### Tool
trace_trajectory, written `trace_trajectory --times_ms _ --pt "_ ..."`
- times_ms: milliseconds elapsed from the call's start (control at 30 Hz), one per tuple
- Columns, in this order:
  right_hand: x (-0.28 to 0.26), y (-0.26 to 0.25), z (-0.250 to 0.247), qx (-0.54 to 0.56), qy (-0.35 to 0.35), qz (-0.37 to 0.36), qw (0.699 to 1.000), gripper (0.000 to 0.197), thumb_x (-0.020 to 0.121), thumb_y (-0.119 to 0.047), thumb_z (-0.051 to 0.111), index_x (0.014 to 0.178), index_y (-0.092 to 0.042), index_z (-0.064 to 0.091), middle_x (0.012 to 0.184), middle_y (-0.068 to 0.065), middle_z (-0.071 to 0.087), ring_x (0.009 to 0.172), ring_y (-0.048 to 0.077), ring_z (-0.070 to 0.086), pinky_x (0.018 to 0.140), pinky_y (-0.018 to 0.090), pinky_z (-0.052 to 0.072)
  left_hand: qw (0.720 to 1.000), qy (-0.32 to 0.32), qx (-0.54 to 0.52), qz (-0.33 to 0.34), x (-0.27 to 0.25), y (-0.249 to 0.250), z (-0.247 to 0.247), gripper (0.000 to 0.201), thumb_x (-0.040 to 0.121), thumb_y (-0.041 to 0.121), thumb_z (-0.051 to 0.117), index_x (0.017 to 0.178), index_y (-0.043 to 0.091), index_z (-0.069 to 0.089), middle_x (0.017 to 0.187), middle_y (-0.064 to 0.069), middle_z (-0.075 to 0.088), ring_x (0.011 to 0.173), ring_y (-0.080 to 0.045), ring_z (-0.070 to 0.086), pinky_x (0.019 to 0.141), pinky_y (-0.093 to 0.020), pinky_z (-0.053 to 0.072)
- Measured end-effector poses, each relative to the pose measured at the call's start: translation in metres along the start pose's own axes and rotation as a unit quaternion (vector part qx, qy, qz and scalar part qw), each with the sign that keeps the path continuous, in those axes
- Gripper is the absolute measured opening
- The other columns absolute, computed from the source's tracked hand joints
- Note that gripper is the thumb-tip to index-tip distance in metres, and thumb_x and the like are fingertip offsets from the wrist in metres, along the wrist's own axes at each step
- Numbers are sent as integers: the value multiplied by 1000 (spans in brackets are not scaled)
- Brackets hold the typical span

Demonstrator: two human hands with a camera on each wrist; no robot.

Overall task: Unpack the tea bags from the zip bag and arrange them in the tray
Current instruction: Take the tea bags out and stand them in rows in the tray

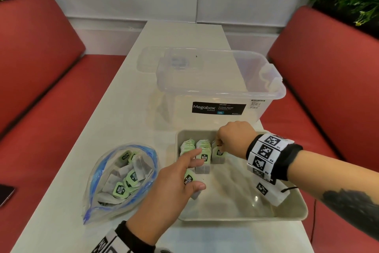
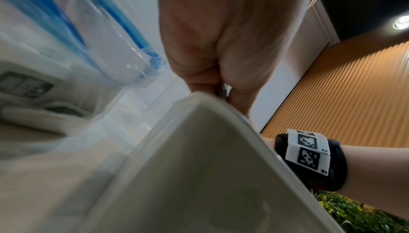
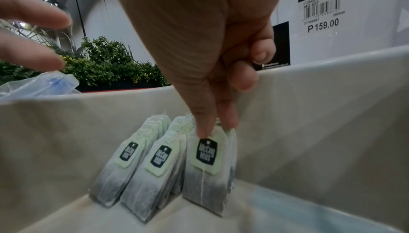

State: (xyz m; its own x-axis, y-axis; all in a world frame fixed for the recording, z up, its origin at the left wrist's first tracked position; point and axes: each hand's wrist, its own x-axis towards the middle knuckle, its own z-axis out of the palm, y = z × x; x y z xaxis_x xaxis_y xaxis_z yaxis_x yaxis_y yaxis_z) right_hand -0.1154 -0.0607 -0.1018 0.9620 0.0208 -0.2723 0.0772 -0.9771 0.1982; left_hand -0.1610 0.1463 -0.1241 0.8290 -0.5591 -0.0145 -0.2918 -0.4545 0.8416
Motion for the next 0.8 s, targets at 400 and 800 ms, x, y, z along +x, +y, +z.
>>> trace_trajectory --times_ms 400,800 --pt "-56 -23 -32 402 4 -143 904 17 80 -33 72 90 -20 68 79 -11 65 59 -9 54 59 7 38 999 -37 29 12 14 20 -1 132 78 6 72 93 72 -42 154 14 19 117 -9 54 81 -2 39" --pt "-70 -9 -24 557 41 -71 827 22 88 -8 63 75 -22 53 60 -6 63 32 6 45 42 20 37 988 98 -115 22 8 24 -2 25 83 50 42 91 52 65 85 12 70 85 -12 67 72 -30 57"
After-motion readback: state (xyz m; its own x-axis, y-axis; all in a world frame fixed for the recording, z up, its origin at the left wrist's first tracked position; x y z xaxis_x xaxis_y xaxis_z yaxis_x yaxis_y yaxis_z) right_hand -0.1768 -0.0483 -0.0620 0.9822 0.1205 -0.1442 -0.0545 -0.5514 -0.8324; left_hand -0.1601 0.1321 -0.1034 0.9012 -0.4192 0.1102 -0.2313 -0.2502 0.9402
